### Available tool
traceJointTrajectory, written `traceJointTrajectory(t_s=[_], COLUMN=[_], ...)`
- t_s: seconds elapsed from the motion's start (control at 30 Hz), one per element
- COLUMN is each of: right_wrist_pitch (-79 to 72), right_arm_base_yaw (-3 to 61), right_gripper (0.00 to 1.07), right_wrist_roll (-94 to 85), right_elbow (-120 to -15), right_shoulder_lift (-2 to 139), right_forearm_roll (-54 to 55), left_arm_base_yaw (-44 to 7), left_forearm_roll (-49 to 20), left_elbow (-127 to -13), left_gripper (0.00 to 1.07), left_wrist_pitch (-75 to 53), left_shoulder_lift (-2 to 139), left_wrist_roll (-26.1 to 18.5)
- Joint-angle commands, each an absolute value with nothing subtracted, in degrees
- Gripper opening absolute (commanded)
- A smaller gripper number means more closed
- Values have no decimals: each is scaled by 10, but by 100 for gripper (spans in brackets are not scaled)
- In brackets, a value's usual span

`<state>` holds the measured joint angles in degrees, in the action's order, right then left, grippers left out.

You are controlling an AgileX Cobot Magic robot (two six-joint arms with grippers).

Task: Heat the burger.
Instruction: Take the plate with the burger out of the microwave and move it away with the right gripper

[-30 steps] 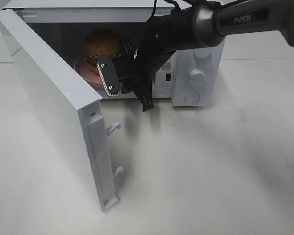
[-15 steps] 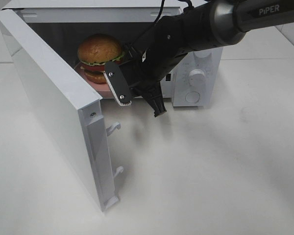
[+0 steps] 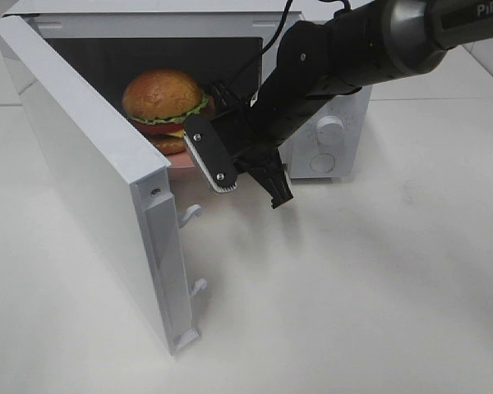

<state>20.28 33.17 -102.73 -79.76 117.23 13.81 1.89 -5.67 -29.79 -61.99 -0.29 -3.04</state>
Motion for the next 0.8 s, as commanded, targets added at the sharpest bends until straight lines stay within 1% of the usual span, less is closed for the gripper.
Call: traceJointTrajectory(t_s=[0.03, 0.27, 0.33, 0.43, 0.5, 0.8], right_wrist_pitch=[194, 206, 205, 205, 199, 176], right_arm_base_yaw=[315, 309, 309, 309, 309, 309], right_gripper=[0, 0, 0, 0, 0, 0], right_wrist_roll=[-1043, -1058, -1077, -1082, -1088, -1088], right_elbow=[-798, -787, -761, -754, -724, -664], right_shoulder_lift=[1150, 1132, 1113, 1108, 1085, 1031], right_forearm_roll=[167, 168, 184, 184, 187, 187], left_arm_base_yaw=[19, 19, 19, 19, 19, 19], left_forearm_roll=[-58, -58, -58, -58, -58, -58], left_elbow=[-296, -296, -296, -296, -296, -296], left_gripper=[98, 98, 98, 98, 98, 98], left_wrist_pitch=[-613, -613, -613, -613, -613, -613], left_shoulder_lift=[-12, -12, -12, -12, -12, -12], left_wrist_roll=[-31, -31, -31, -31, -31, -31])
